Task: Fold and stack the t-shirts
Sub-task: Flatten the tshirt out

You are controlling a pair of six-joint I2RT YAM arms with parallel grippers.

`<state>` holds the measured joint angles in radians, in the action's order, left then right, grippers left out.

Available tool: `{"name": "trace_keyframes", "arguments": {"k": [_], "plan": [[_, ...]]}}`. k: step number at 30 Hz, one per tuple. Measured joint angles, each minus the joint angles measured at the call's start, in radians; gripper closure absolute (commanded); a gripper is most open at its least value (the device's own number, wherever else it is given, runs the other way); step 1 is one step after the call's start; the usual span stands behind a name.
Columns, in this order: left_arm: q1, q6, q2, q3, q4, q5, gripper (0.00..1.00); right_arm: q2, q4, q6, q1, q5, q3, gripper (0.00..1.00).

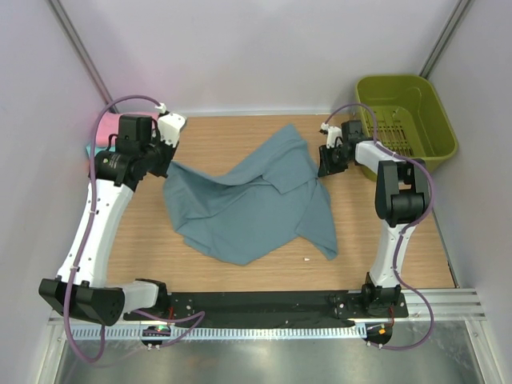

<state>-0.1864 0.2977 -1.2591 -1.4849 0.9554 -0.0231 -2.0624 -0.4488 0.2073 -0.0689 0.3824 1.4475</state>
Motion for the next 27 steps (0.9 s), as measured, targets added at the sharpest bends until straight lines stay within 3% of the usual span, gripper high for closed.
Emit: {"name": "trace_keyframes", "arguments": {"k": [3, 6, 15, 23, 27], "plan": [[0.002, 0.001, 0.0, 0.0, 0.0, 0.003, 1.0, -0.005, -0.001, -0.002, -0.002, 0.014, 0.0, 0.88], [0.01, 0.001, 0.0, 0.0, 0.0, 0.003, 1.0, -0.007, -0.001, -0.004, -0.002, 0.022, 0.0, 0.98], [0.013, 0.024, 0.0, -0.023, -0.001, 0.008, 1.0, 0.047, -0.063, 0.011, -0.004, 0.012, 0.023, 0.99], [0.013, 0.056, -0.011, -0.144, -0.008, 0.024, 1.0, 0.277, -0.123, 0.025, -0.004, 0.015, 0.374, 0.99], [0.011, 0.076, -0.053, -0.288, -0.012, 0.025, 1.0, 0.419, -0.107, 0.008, -0.004, 0.021, 0.445, 0.99]]}}
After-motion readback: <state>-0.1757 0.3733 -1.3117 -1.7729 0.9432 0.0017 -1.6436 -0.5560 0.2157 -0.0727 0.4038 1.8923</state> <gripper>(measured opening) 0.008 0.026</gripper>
